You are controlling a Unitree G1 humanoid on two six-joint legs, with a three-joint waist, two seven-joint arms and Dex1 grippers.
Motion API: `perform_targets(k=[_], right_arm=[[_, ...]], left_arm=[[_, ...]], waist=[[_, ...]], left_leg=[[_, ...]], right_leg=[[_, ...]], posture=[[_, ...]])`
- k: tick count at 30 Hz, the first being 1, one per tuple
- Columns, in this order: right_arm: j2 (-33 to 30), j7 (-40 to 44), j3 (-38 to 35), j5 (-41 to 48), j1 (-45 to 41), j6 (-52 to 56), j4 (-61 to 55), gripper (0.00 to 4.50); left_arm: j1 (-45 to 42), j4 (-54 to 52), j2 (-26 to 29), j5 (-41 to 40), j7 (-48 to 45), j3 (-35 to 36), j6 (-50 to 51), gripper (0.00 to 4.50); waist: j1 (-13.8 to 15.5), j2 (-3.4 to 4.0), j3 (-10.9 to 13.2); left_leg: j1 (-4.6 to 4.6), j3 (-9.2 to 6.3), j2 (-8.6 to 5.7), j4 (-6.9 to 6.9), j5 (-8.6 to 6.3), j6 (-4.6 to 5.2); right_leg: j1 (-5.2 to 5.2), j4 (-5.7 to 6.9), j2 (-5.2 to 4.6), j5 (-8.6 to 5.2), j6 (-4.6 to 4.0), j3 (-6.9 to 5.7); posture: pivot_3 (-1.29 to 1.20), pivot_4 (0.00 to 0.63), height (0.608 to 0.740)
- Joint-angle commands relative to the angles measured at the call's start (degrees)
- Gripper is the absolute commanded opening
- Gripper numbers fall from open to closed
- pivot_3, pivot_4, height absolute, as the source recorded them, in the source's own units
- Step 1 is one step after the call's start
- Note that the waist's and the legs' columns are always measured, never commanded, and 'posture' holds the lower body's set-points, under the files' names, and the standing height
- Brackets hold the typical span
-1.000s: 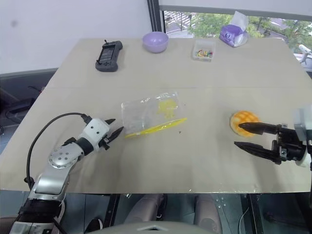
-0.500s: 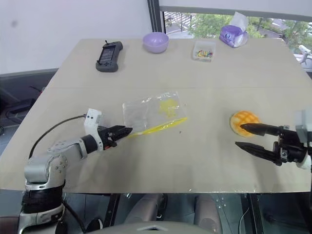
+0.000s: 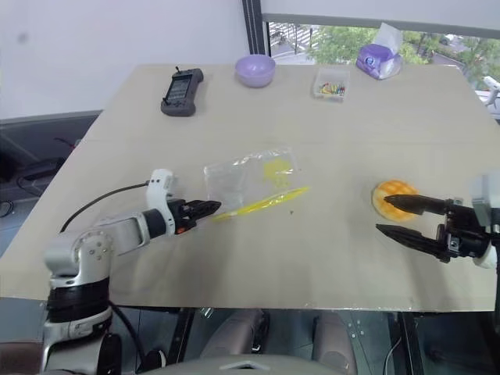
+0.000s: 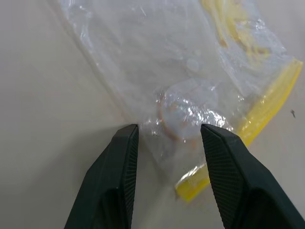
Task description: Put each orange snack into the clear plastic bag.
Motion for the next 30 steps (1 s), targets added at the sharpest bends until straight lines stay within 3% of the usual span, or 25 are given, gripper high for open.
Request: perform_targets(k=[1,7,11,16,23,30], right_arm=[[0.3,-0.4,-0.3,0.3,-0.7,-1.1,-1.2,2.56],[0.1,-0.3,-0.1,0.2,-1.4,-1.1,-0.9,2.56],[-0.3,-0.2,-0.1,0.1,-2.1,-1.1,-0.6,2.56],[-0.3,-0.5,-0.5,0.0,-2.3,-1.0,-0.7,2.64],[-0.2,-0.9,-1.3,-0.1,-2.0,-1.0,-0.8,2.64],[-0.2,-1.3,-1.3,0.0,-2.0,-0.9,-0.9,2.64]], left_arm=[[-3.2,7.0,-4.4,4.5,7.5,-2.3,2.6,2.2],[-10.1,14.9,-12.6,7.7,15.1,-0.7,8.0,2.2],[-14.6,21.3,-17.6,9.3,19.8,4.6,10.9,2.2],[-18.8,27.9,-18.9,13.1,23.7,6.1,10.8,0.04],[-20.5,29.0,-19.1,11.4,20.1,6.9,6.1,0.04],[-19.0,23.4,-20.7,4.4,14.3,12.3,6.6,0.04]], waist=[[0.3,0.0,-0.1],[0.7,0.14,-0.6],[0.8,0.26,-0.8],[0.9,0.29,-0.9],[1.0,0.34,-0.9],[1.0,0.12,-0.7]], left_leg=[[0.02,0.0,0.0,0.0,0.0,0.0],[0.08,0.0,-0.02,0.02,0.02,-0.01],[0.24,-0.06,-0.07,0.04,0.02,-0.01],[0.54,-0.2,-0.1,0.05,0.01,-0.02],[1.05,-0.39,-0.11,-0.01,-0.15,-0.3],[0.78,-0.63,-0.11,-0.06,-0.16,-0.3]], right_leg=[[0.04,-0.03,0.0,-0.01,0.01,0.0],[0.08,0.03,0.01,-0.01,0.03,0.02],[0.35,0.0,-0.02,-0.03,0.06,-0.07],[0.83,-0.2,-0.05,-0.17,0.31,-0.34],[1.49,-0.47,-0.1,-0.29,0.51,-0.65],[1.45,-0.78,-0.12,-0.28,0.49,-0.81]], posture=[[0.0,0.15,0.74],[0.0,0.15,0.74],[0.0,0.15,0.74],[0.0,0.15,0.74],[0.0,0.15,0.74],[0.0,0.15,0.74]])
